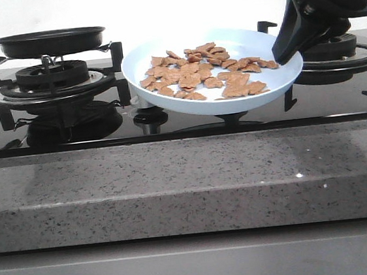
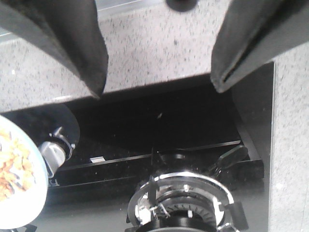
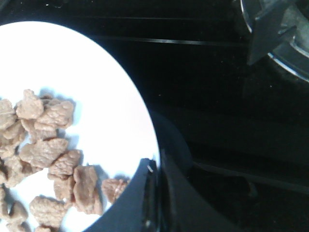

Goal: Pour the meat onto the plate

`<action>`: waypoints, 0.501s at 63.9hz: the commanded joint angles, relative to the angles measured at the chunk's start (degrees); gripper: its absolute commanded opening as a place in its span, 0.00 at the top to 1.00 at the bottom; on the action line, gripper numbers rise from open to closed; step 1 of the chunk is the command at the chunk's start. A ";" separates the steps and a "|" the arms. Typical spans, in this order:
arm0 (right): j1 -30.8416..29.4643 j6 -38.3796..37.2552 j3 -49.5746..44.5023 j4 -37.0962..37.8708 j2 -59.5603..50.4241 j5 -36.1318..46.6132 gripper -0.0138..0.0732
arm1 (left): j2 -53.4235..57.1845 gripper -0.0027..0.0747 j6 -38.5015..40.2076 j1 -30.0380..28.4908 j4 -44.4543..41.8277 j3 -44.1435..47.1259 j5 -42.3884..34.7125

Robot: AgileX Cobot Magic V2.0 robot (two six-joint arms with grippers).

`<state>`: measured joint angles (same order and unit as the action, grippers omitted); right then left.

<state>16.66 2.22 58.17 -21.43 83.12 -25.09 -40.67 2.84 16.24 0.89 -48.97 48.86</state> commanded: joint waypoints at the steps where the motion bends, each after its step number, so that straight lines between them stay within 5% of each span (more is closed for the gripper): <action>1: 0.05 0.68 1.58 -0.06 -1.39 2.11 0.92 | 0.71 0.38 0.68 0.54 -0.09 -0.87 -4.19; 32: 0.05 0.68 1.58 -0.06 -1.39 2.83 0.92 | 0.71 0.40 0.68 0.54 -0.09 -0.87 -5.31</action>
<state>16.66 2.22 58.17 -21.43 83.12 -25.09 -40.15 2.95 16.24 0.85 -48.35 47.97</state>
